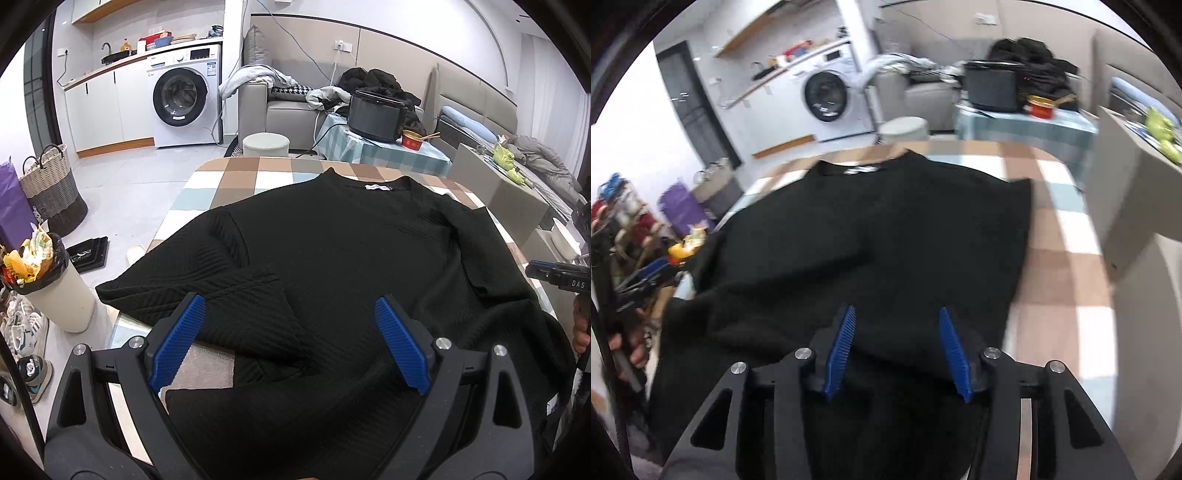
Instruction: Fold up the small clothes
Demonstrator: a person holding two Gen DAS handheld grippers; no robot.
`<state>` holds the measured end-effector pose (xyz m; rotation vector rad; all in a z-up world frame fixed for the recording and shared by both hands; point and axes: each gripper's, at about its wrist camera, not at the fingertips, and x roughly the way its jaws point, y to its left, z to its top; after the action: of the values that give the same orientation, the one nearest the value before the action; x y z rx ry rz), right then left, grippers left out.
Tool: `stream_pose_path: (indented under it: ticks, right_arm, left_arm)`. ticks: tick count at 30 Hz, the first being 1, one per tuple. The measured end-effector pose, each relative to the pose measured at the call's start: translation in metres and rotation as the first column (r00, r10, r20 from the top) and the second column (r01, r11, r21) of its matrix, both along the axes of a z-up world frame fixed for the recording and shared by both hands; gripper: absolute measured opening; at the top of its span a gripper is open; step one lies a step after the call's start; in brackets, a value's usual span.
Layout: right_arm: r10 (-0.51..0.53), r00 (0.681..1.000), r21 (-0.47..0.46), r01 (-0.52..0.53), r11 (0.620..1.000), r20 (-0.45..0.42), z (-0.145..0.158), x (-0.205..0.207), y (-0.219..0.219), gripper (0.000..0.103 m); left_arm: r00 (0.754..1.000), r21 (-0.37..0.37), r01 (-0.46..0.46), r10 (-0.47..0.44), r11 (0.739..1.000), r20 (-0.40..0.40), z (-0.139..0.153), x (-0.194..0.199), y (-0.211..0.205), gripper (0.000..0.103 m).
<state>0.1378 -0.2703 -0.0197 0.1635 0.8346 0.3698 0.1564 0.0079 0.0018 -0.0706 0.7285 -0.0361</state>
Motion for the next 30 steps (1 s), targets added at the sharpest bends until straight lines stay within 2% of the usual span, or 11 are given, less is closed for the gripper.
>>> stream_pose_path:
  ticks: [5, 8, 10, 13, 14, 19, 23, 26, 28, 29, 30]
  right_arm:
    - [-0.143, 0.983, -0.117, 0.129, 0.985, -0.116, -0.023, 0.010, -0.014, 0.050]
    - [-0.132, 0.978, -0.113, 0.114, 0.987, -0.164, -0.035, 0.008, -0.022, 0.050]
    - [-0.114, 0.982, -0.154, 0.091, 0.984, -0.152, -0.040, 0.003, -0.023, 0.050]
    - [-0.110, 0.986, -0.108, 0.096, 0.989, -0.126, -0.035, -0.015, -0.032, 0.057]
    - [-0.127, 0.985, -0.102, 0.115, 0.988, -0.117, -0.032, -0.020, -0.034, 0.062]
    - [-0.173, 0.983, -0.052, 0.170, 0.984, -0.055, -0.012, -0.038, -0.032, 0.065]
    - [-0.176, 0.983, -0.029, 0.175, 0.984, -0.040, -0.005, -0.046, -0.026, 0.066]
    - [-0.170, 0.985, -0.023, 0.169, 0.985, -0.040, -0.005, -0.047, -0.020, 0.067]
    - [-0.167, 0.985, -0.026, 0.166, 0.986, -0.042, -0.006, -0.047, -0.017, 0.067]
    - [-0.168, 0.985, -0.026, 0.168, 0.986, -0.042, -0.007, -0.047, -0.017, 0.067]
    - [-0.173, 0.984, -0.026, 0.172, 0.985, -0.041, -0.008, -0.047, -0.017, 0.067]
  left_arm:
    - [1.000, -0.009, -0.009, 0.009, 1.000, -0.015, -0.003, 0.001, 0.002, 0.093]
    - [0.999, -0.035, -0.040, 0.039, 0.999, -0.032, -0.006, 0.000, 0.014, 0.093]
    - [0.995, -0.038, -0.086, 0.084, 0.996, -0.050, -0.010, 0.001, 0.029, 0.093]
    - [0.978, -0.072, -0.201, 0.195, 0.977, -0.078, -0.013, 0.000, 0.062, 0.093]
    - [0.975, -0.090, -0.214, 0.206, 0.973, -0.087, -0.014, 0.000, 0.070, 0.093]
    - [0.973, -0.095, -0.206, 0.194, 0.974, -0.129, -0.017, 0.009, 0.071, 0.093]
    - [0.979, 0.024, -0.085, 0.088, 0.996, -0.182, -0.028, 0.034, 0.025, 0.093]
    - [0.966, 0.079, -0.077, 0.094, 0.994, -0.242, -0.043, 0.055, 0.002, 0.091]
    - [0.953, 0.108, -0.108, 0.133, 0.988, -0.271, -0.053, 0.064, 0.002, 0.067]
    - [0.948, 0.099, -0.121, 0.144, 0.988, -0.283, -0.057, 0.067, 0.007, 0.042]
    - [0.949, 0.078, -0.125, 0.142, 0.989, -0.281, -0.058, 0.066, 0.012, 0.023]
